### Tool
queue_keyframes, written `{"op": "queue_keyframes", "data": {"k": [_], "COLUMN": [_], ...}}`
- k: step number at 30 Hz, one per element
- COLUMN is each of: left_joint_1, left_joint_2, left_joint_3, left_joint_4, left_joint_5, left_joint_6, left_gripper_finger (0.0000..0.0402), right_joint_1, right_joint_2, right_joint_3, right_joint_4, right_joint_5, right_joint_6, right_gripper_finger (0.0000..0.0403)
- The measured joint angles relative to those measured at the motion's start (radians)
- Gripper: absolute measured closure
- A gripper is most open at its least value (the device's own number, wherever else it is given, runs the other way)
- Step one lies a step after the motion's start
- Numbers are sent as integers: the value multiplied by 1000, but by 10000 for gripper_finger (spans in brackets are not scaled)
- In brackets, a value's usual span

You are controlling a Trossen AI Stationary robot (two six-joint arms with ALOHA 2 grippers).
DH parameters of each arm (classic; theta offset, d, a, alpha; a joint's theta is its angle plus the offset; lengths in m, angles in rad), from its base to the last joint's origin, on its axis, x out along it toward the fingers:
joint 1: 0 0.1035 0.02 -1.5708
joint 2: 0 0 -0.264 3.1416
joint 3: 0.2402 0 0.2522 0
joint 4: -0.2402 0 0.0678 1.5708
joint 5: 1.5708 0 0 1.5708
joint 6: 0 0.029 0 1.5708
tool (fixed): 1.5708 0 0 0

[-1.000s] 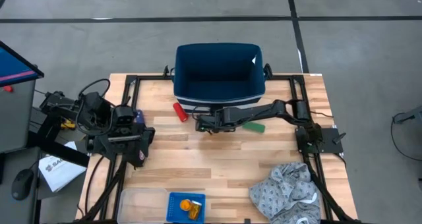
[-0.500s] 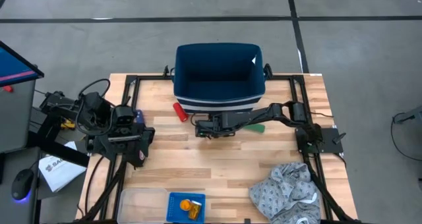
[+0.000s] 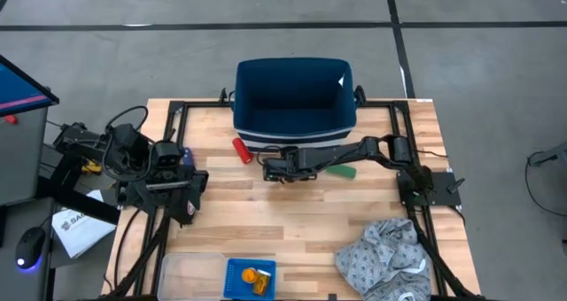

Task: Pick & place medical supplies in basket/bin
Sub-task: Put the yellow pill bottle in the blue basket

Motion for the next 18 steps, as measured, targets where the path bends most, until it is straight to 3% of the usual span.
{"op": "queue_keyframes", "data": {"k": [8, 18], "left_joint_1": [0, 0], "left_joint_2": [0, 0], "left_joint_3": [0, 0], "left_joint_4": [0, 0], "left_joint_5": [0, 0], "left_joint_6": [0, 0], "left_gripper_finger": [2, 2], "right_joint_1": [7, 7], "right_joint_2": [0, 0], "right_joint_3": [0, 0], "right_joint_4": [-4, -2], "right_joint_5": [0, 2], "right_joint_6": [1, -6], "right_gripper_finger": [121, 123]}}
